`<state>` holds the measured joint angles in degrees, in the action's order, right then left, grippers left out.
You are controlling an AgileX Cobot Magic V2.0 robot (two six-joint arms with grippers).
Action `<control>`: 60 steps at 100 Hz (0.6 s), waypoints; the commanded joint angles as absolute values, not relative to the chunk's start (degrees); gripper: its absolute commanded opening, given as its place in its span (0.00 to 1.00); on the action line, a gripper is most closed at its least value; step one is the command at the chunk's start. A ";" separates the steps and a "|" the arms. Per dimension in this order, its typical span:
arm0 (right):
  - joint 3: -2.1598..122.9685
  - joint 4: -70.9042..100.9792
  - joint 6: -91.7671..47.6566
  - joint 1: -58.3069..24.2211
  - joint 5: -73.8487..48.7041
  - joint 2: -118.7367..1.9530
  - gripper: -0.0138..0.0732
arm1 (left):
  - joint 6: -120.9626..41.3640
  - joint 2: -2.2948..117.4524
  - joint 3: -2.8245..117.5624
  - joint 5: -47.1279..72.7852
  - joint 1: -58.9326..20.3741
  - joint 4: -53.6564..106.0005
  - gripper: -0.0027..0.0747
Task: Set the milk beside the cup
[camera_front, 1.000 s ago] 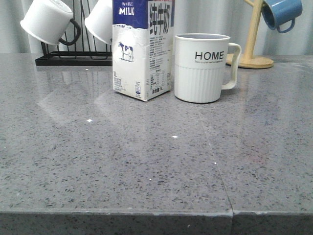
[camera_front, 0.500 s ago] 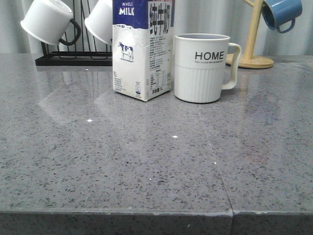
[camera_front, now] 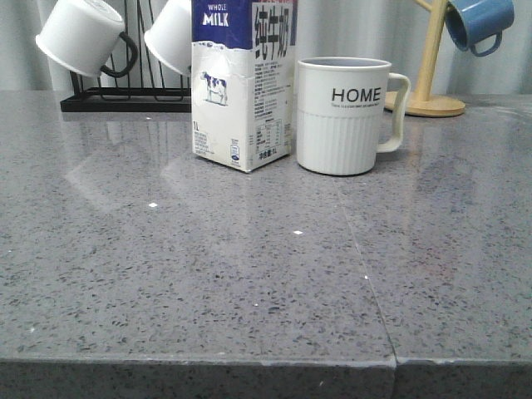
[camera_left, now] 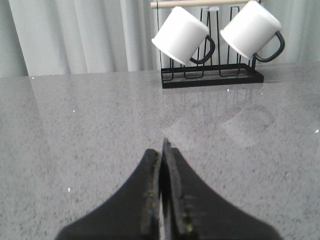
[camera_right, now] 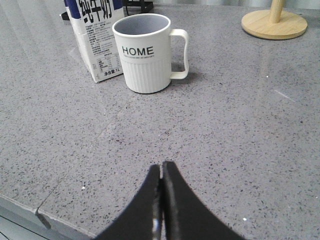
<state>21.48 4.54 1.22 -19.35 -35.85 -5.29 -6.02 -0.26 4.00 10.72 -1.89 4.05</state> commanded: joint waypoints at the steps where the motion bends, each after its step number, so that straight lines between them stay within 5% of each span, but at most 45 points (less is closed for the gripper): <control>1: 22.91 4.35 1.00 -19.14 -31.78 -6.00 0.08 | -5.88 -1.83 1.99 1.63 -1.73 3.69 0.01; 60: 22.91 4.35 1.00 -19.14 -31.91 -6.00 0.08 | -5.88 -1.97 -3.00 -0.91 -1.73 1.48 0.01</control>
<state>21.48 4.54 1.22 -19.35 -35.85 -5.29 -6.02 -0.26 0.40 4.04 -1.89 1.52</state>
